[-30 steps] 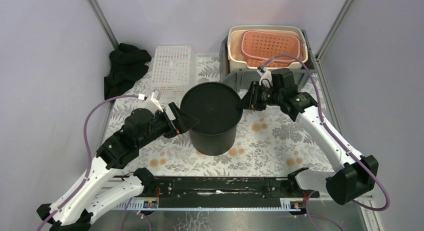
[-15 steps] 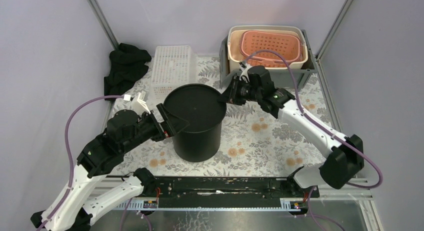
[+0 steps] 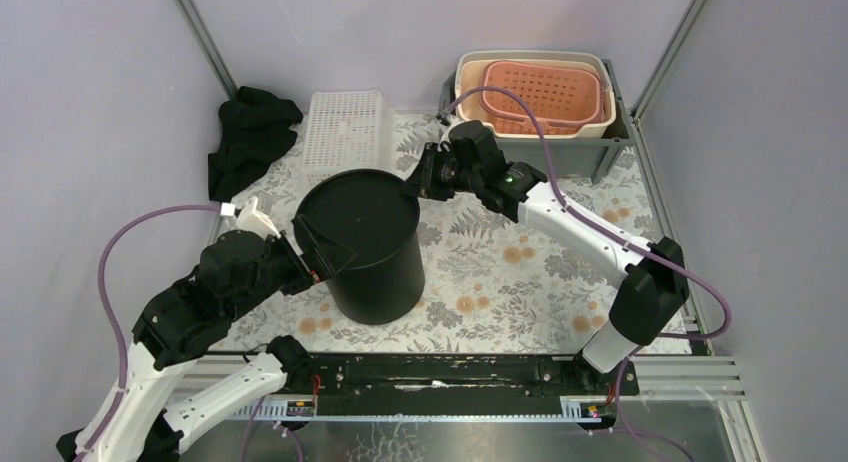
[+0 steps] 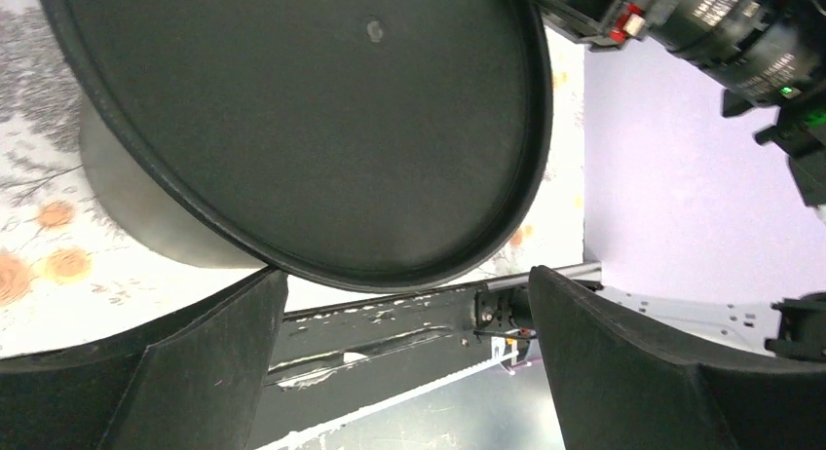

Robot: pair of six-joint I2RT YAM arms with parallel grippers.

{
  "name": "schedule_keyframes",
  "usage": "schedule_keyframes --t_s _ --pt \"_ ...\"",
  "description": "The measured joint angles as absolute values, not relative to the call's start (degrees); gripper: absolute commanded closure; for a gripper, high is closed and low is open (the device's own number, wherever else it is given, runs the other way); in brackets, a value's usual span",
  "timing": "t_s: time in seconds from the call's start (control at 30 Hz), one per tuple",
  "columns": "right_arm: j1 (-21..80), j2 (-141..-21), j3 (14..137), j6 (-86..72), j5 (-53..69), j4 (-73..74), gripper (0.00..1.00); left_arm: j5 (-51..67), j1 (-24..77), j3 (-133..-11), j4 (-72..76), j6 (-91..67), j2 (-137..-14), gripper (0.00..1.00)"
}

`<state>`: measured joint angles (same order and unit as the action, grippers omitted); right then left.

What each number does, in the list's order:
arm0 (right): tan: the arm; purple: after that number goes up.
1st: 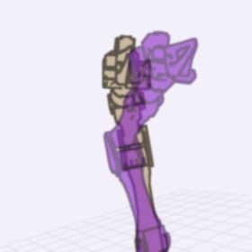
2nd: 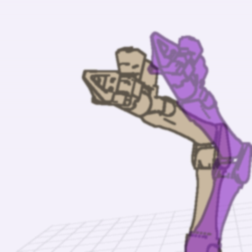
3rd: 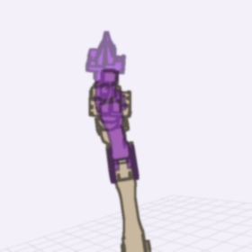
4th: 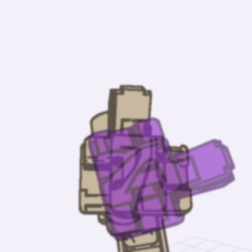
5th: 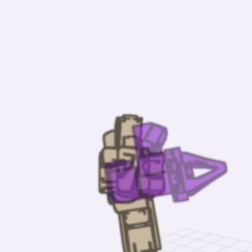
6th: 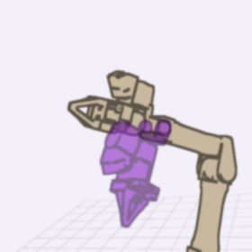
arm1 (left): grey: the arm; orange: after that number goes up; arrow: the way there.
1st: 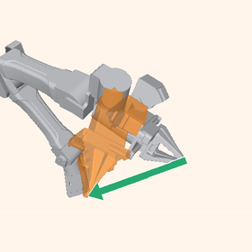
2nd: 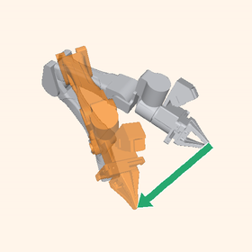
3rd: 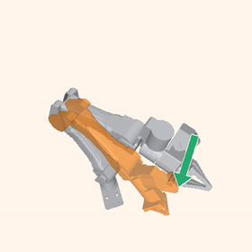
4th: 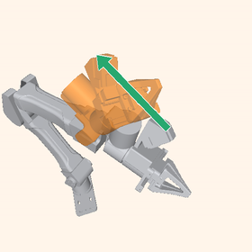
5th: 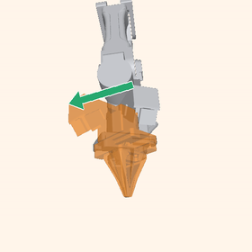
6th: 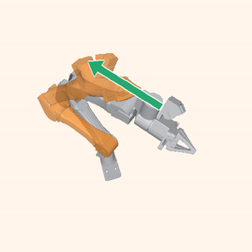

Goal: Turn the large container upside down
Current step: Move the container to the corner of the board.

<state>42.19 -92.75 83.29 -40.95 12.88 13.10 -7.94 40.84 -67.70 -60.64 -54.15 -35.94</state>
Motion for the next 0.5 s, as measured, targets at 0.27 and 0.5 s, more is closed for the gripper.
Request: schedule_keyframes --t_s 0.27,0.5 --pt "45.06 -93.3 83.4 -40.82 13.28 13.39 0.84 -12.6 40.84 -67.75 -68.4 -57.04 -33.78 0.0" --pt "46.19 -93.3 82.28 -41.36 13.5 12.12 0.84 -13.65 40.84 -67.68 -72.23 -59.61 -32.25 0.0"
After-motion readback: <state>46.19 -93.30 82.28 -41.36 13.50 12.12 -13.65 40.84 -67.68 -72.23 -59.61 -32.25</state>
